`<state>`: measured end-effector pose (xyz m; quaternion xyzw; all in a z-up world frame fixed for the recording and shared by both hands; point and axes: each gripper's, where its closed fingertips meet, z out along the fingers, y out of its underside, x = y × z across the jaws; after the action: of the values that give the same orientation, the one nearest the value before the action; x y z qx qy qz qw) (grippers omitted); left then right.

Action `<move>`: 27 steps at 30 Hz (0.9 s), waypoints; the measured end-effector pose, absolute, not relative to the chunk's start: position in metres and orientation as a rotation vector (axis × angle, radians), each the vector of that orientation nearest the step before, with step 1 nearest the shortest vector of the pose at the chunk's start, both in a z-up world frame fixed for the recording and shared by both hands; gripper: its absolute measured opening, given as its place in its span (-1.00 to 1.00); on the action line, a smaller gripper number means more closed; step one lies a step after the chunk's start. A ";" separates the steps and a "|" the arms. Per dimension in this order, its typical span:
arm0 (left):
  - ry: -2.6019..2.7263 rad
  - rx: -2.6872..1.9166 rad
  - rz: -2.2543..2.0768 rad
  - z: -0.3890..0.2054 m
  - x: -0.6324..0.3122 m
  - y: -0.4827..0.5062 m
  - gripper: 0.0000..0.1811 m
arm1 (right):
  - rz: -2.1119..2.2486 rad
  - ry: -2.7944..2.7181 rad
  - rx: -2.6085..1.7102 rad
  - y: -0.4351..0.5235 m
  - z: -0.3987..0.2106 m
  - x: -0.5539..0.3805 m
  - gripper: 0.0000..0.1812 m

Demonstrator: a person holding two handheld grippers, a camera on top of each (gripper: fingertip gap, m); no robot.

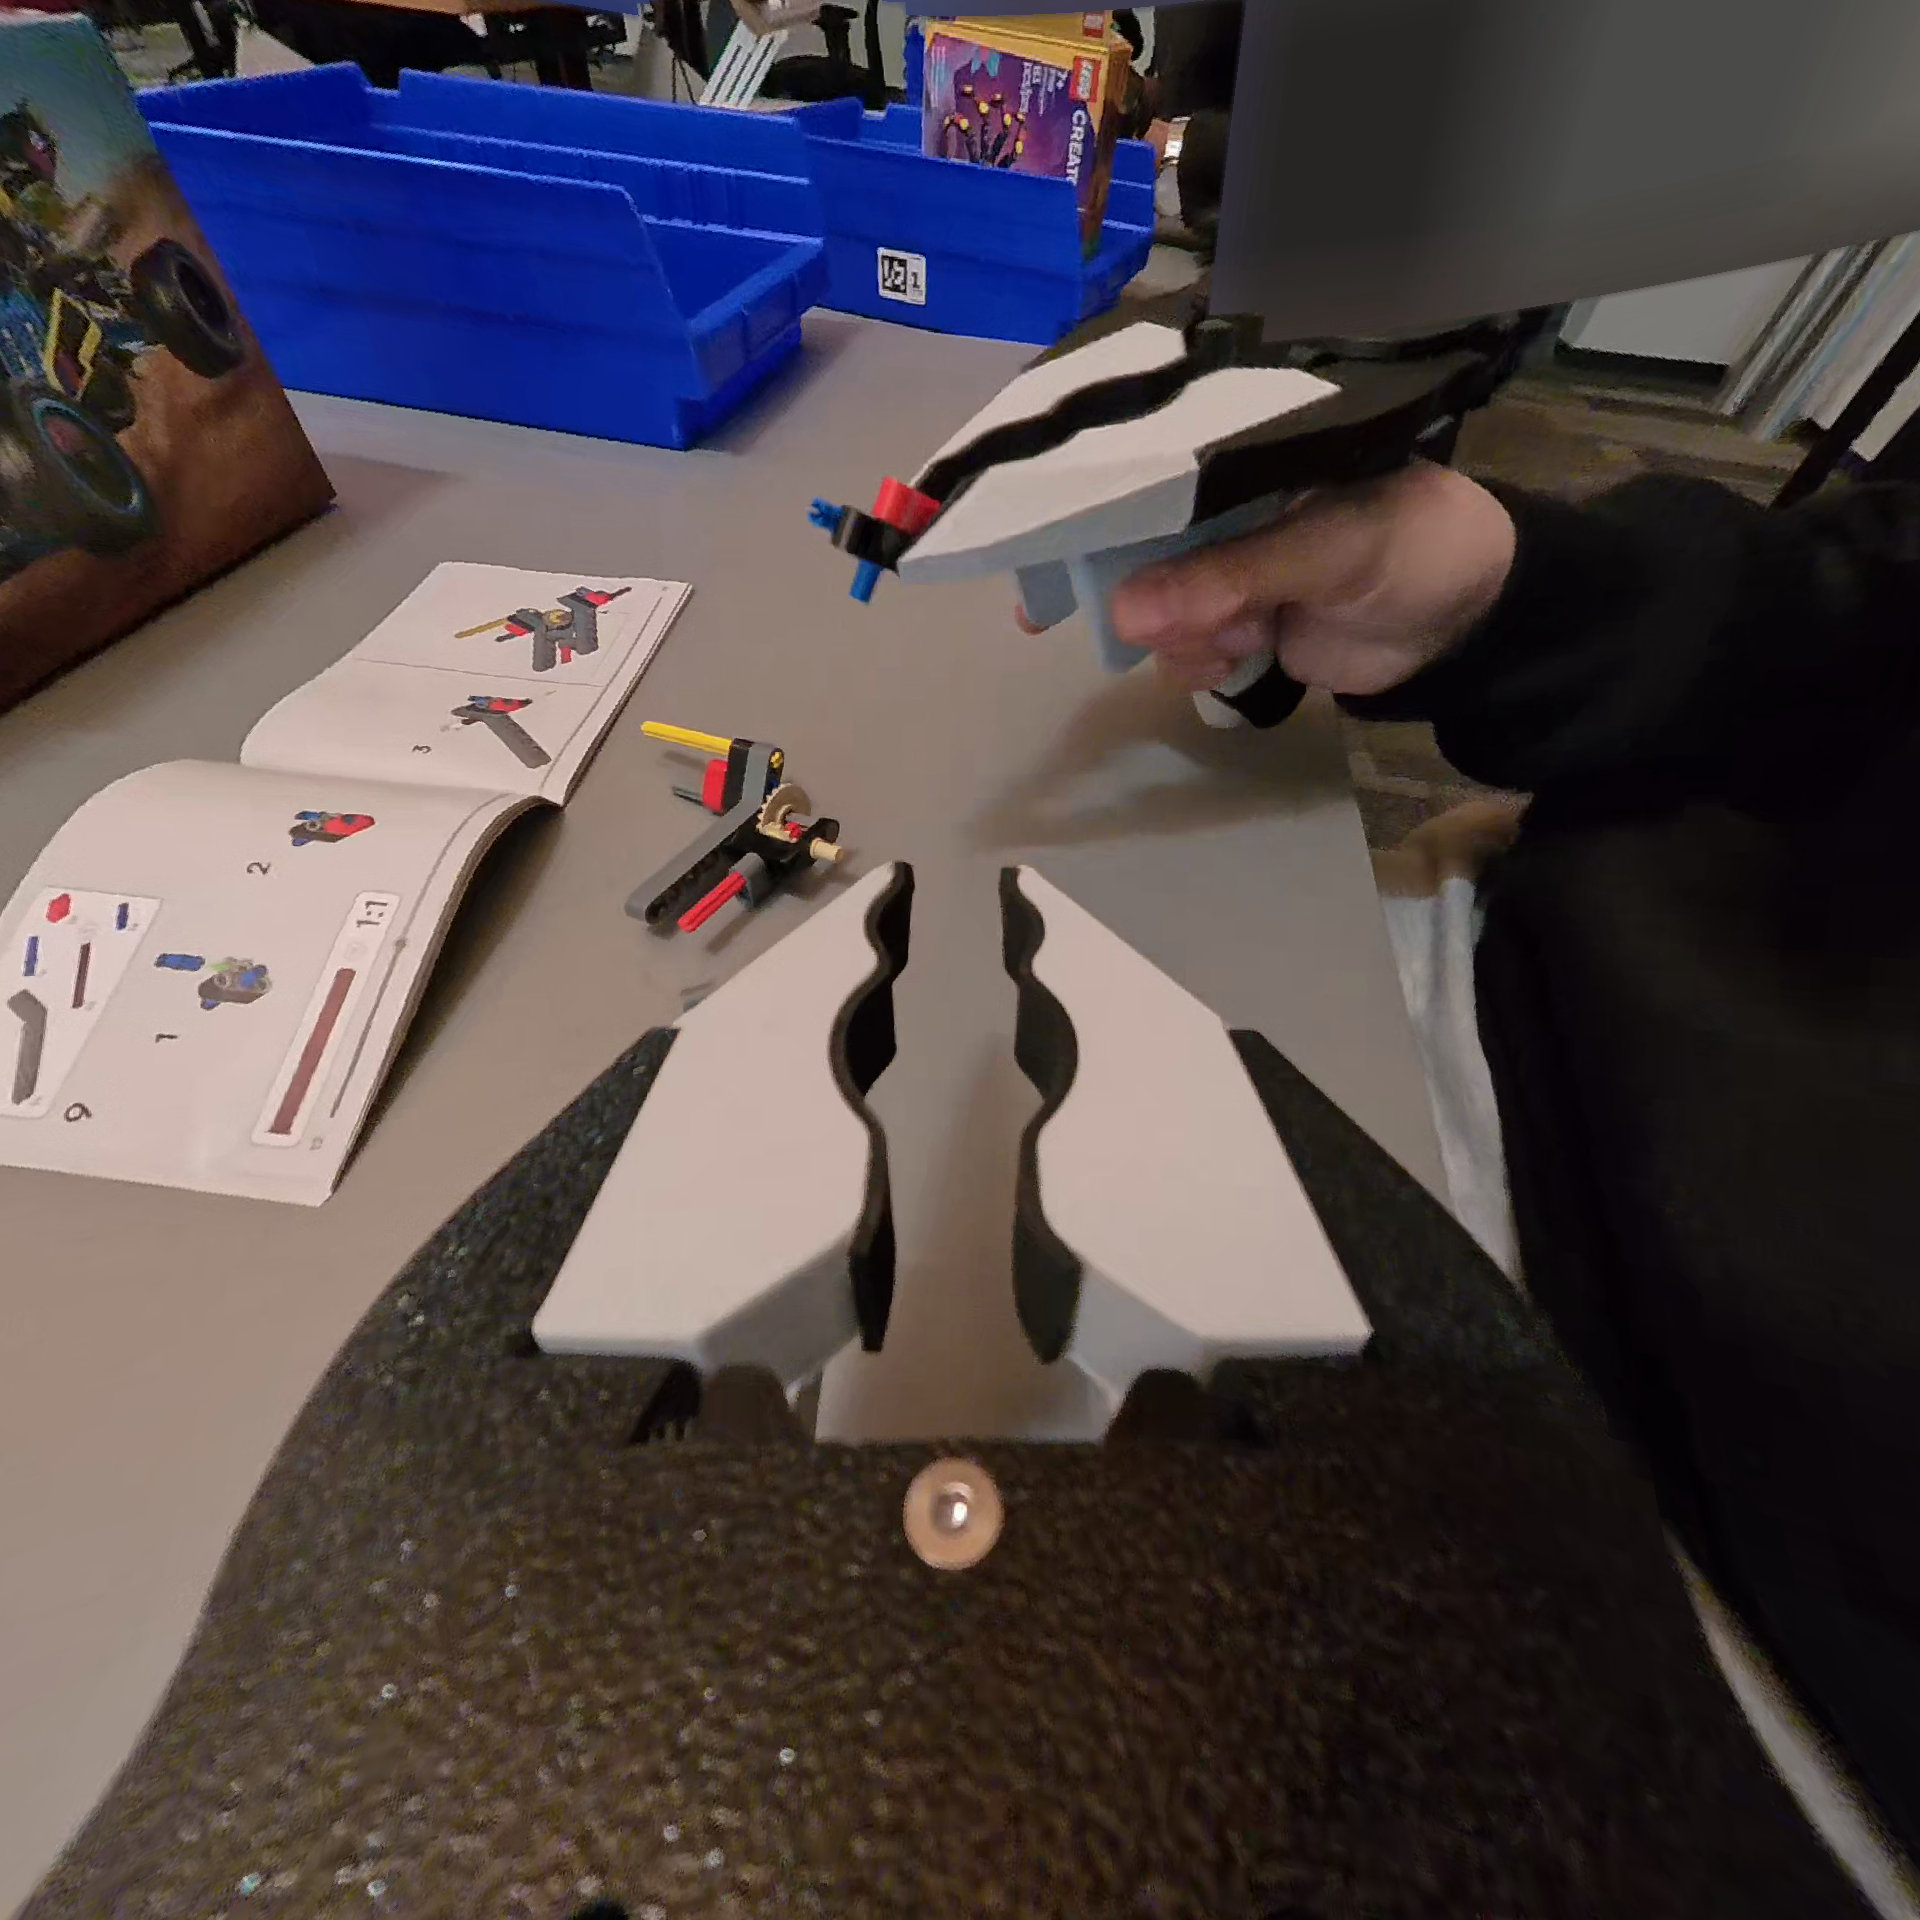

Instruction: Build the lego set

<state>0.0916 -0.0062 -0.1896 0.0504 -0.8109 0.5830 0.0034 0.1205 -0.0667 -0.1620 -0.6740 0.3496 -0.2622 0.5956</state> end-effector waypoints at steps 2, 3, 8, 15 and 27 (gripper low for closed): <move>-2.550 0.218 1.834 -0.188 0.094 -0.011 -0.84 | -0.668 0.810 -1.551 -0.068 -0.163 0.118 -0.94; -2.550 0.257 1.846 -0.186 0.096 -0.013 -0.84 | -0.706 0.797 -1.546 -0.067 -0.163 0.116 -0.94; -2.522 0.368 1.867 -0.181 0.097 -0.023 -0.80 | -0.841 0.703 -1.532 -0.067 -0.152 0.114 -0.94; -2.798 0.511 1.759 -0.199 0.125 -0.006 -0.75 | -0.818 0.897 -1.484 -0.135 -0.150 0.157 -0.94; -3.149 0.235 1.364 -0.221 0.144 -0.029 -0.66 | -0.748 0.885 -1.403 -0.145 -0.150 0.164 -0.93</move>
<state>0.1441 -0.0287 -0.2211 0.0676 -0.9053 0.3922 -0.1486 0.1640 -0.1447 -0.1504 -0.6088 0.3837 -0.3244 0.6139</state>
